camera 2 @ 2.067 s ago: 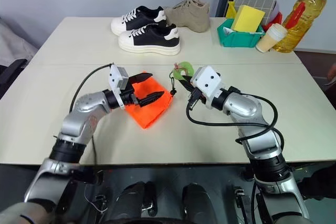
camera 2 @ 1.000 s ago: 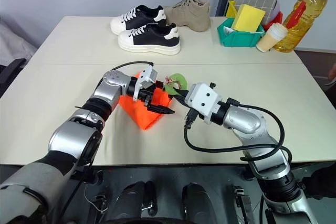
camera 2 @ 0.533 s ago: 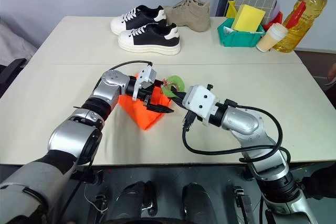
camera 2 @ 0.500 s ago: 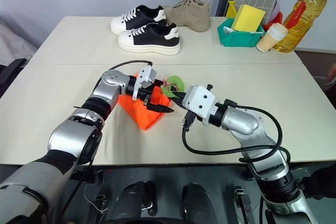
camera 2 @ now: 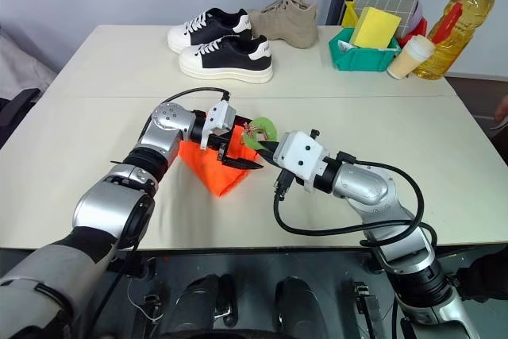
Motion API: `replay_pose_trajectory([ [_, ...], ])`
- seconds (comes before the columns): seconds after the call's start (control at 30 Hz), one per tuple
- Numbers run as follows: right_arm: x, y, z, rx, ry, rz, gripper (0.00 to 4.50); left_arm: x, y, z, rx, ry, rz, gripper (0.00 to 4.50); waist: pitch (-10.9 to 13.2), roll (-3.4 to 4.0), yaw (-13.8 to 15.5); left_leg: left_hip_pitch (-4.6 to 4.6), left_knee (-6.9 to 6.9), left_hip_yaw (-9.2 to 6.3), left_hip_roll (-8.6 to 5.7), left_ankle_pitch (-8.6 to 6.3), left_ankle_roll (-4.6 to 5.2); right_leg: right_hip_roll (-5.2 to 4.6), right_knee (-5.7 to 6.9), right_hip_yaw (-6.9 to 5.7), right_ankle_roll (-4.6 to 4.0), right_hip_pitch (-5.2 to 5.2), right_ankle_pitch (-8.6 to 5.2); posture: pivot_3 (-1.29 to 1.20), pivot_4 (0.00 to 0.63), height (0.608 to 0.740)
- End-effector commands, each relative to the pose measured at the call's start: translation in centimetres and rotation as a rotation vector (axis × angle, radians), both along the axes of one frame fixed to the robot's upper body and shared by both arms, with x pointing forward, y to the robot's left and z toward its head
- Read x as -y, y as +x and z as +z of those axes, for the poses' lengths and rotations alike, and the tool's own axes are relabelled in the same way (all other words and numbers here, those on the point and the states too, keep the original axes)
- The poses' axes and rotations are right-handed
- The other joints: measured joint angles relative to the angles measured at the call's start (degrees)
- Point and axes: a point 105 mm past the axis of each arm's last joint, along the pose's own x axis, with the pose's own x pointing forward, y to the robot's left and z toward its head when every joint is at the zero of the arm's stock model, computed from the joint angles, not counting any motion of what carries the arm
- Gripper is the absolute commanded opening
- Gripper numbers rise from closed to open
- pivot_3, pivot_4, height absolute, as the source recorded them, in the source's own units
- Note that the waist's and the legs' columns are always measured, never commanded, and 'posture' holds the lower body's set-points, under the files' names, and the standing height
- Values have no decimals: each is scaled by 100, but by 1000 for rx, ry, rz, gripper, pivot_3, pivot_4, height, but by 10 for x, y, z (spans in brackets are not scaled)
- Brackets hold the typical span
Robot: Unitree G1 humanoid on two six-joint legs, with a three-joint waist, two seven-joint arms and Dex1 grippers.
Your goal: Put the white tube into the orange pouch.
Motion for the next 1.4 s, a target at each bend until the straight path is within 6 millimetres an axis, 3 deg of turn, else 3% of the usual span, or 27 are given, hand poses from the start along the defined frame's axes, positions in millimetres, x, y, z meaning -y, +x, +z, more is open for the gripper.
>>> replay_pose_trajectory([
  [0.03, -3, -4, 11, 47, 7, 17, 0, 1, 4, 12, 51, -5, -1, 4477, 0, 0, 0, 0, 1, 0, 0, 0, 0, 0, 1, 0, 0, 0, 0, 0, 150, 740],
  [0.13, -3, -4, 11, 48, 7, 17, 0, 1, 4, 12, 52, -6, 7, 3608, 0, 0, 0, 0, 4, 0, 1, 0, 0, 1, 3, 0, 0, 0, 0, 0, 150, 740],
  [0.37, -3, -3, 11, 52, 8, 15, 0, -2, 7, 11, 54, 5, 34, 213, 0, 0, -1, -6, 34, -1, 8, -3, 4, 6, 18, 0, 0, 1, 0, 0, 150, 740],
  [0.9, -1, 1, 14, 74, 12, 1, 0, -11, 13, 8, 80, 14, 93, 214, 0, 0, -2, -11, 51, -4, 9, -8, 12, 5, 29, 0, 0, 1, 0, 0, 150, 740],
  [1.2, 45, 46, 31, 210, -26, -301, 0, -32, 9, -9, 64, 54, 111, 214, 0, 1, 0, -11, 55, -1, 9, -4, 7, 4, 36, 0, 0, 0, 0, 0, 150, 740],
  [1.4, 53, 55, 38, 251, -13, -361, 0, -26, 4, -17, 13, -1, 116, 214, 0, 1, 3, -12, 56, 1, 9, 4, -8, 3, 38, 1, 1, -1, 0, 0, 150, 740],
])
